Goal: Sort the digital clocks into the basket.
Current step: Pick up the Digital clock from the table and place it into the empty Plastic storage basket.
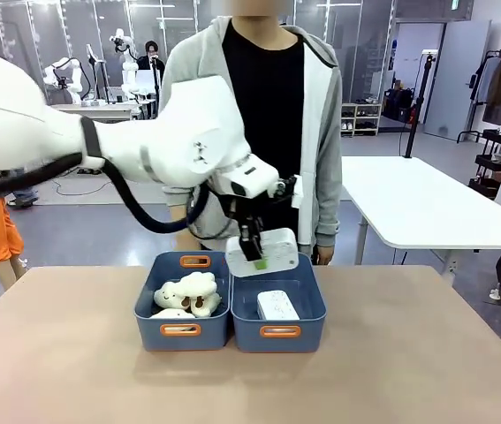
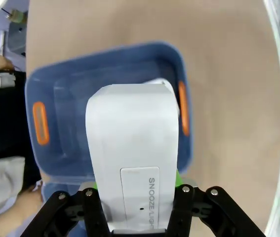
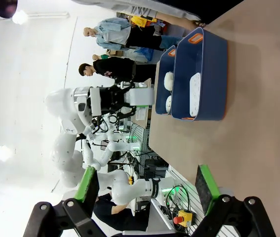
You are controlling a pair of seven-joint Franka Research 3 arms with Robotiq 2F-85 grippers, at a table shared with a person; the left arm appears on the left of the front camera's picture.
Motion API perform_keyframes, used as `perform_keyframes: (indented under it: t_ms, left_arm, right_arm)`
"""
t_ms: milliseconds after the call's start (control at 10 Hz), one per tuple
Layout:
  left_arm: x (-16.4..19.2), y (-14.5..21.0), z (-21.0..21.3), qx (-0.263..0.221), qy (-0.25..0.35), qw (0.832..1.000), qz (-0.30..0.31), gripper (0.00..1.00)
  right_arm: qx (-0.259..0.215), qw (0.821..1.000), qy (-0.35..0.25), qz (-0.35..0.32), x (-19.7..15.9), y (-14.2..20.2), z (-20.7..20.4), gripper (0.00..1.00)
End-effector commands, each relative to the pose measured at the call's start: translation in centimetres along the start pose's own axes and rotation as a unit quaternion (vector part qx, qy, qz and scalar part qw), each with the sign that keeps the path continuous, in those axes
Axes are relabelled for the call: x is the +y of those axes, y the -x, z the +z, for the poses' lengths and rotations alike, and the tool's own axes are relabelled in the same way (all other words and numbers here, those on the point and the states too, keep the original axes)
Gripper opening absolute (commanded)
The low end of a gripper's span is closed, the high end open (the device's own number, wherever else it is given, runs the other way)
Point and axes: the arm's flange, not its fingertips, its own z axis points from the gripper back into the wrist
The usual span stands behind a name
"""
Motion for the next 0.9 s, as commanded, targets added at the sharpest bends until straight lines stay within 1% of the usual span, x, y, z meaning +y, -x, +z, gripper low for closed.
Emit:
perform_keyframes:
  t_ms: [0,100,300,400,500,700,800]
  left_arm:
    - [2.8,-1.9,-2.8,-0.004,-0.011,1.000,0.020,0.00]
    - [3.2,-1.6,-4.1,-0.031,0.024,0.999,0.022,0.00]
    - [3.9,-1.3,-6.5,-0.022,0.036,0.999,0.021,0.00]
    - [4.8,-0.8,-8.1,-0.019,0.051,0.998,0.035,0.00]
    - [5.4,-0.4,-8.6,-0.008,0.052,0.997,0.049,0.00]
    - [5.3,0.0,-9.2,0.009,0.071,0.996,0.061,0.00]
    - [5.5,0.2,-9.3,0.007,0.079,0.994,0.078,0.87]
  right_arm:
    - [0.004,1.000,0.001,-0.008,0.2,0.2,0.1,1.00]
    - [0.004,1.000,0.001,-0.008,0.2,0.2,0.1,1.00]
    - [0.004,1.000,0.001,-0.008,0.2,0.2,0.1,1.00]
    - [0.004,1.000,0.001,-0.008,0.2,0.2,0.1,1.00]
    - [0.004,1.000,0.001,-0.008,0.2,0.2,0.1,1.00]
    - [0.004,1.000,0.001,-0.008,0.2,0.2,0.1,1.00]
    - [0.004,1.000,0.001,-0.008,0.2,0.2,0.1,1.00]
